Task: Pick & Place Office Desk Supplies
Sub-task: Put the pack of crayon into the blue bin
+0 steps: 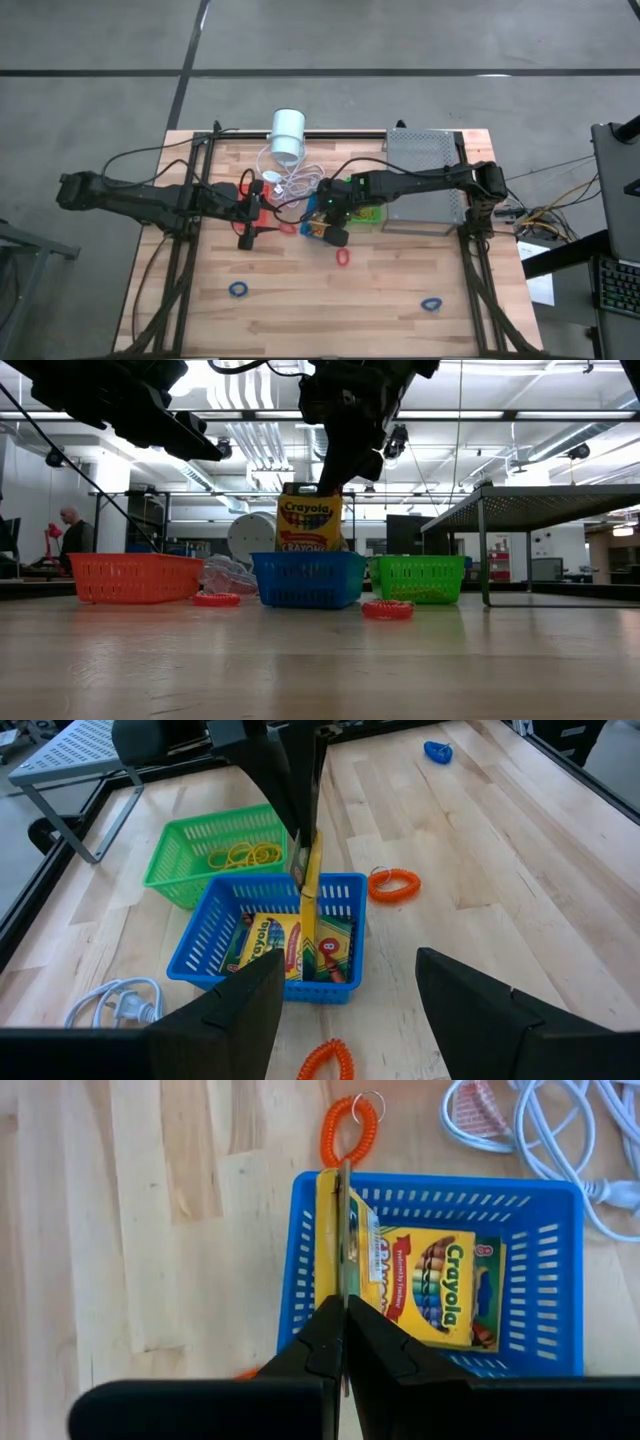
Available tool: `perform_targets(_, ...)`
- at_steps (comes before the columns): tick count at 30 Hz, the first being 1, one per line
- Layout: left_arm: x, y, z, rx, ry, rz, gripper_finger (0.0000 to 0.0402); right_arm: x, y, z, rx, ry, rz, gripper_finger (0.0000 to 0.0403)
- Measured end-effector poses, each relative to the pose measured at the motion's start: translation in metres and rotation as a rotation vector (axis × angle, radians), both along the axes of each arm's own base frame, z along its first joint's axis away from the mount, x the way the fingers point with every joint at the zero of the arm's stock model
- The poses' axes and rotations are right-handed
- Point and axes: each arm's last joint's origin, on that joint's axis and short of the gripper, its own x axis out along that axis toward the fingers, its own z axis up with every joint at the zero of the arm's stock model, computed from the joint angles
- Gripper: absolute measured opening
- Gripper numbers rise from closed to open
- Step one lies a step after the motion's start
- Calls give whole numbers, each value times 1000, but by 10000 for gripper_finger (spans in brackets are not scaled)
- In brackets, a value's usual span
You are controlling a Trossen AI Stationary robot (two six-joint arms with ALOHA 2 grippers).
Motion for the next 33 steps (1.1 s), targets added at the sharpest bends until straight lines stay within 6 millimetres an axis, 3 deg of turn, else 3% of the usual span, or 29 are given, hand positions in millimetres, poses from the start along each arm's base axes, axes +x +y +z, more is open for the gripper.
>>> perform_targets(21, 0, 0, 0, 0, 0, 0, 230, 0, 2, 2, 79, 0, -13, 8)
perform_targets(33, 0, 0, 0, 0, 0, 1, 230, -5, -2, -14, 0, 22, -59, 8)
